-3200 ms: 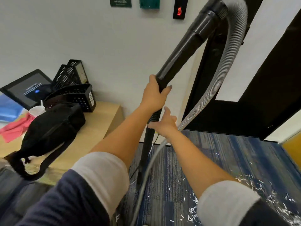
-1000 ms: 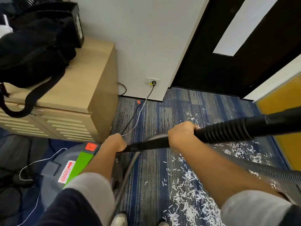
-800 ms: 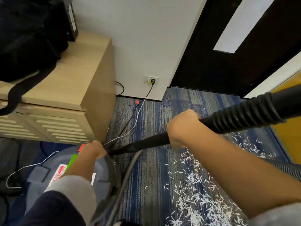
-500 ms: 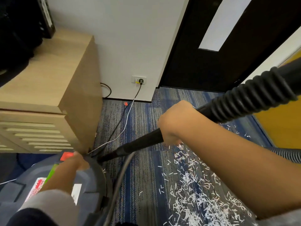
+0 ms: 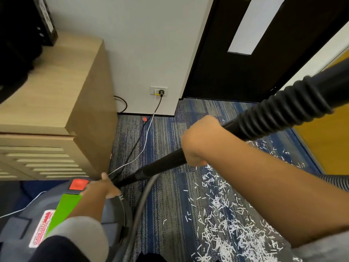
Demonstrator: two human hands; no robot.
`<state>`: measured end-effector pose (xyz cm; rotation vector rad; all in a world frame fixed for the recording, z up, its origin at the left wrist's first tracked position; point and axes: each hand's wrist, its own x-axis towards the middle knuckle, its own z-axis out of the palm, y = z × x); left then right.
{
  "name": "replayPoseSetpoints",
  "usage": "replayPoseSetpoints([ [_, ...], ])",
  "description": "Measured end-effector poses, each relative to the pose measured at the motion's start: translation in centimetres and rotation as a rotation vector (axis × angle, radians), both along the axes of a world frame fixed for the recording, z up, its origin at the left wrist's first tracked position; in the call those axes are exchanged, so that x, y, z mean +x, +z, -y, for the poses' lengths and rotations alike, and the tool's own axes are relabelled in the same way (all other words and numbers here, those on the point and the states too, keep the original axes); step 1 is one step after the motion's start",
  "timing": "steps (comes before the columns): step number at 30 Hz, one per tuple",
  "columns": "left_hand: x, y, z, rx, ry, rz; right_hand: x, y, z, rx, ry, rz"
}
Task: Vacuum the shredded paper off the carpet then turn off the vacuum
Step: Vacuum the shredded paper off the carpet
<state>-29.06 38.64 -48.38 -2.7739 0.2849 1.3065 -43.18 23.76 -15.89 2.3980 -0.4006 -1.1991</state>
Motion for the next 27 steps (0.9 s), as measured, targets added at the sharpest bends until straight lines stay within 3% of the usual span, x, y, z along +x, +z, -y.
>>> replayPoseSetpoints([
  [9, -6.1, 17.1, 9.5, -0.253, -0.396, -0.091, -2.6, 2.8, 1.7, 0.075, -0.112, -0.069],
  [16, -9.6, 26.7, 11.9, -0.228, -0.606, -0.210, -6.3, 9.3, 3.5, 0.052, -0.195, -0.075],
  [27, -17.6, 38.2, 16.6, -0.034, -1.090, -0.106, -13.9, 16.7, 5.5, 0.058, -0.370, -0.030],
])
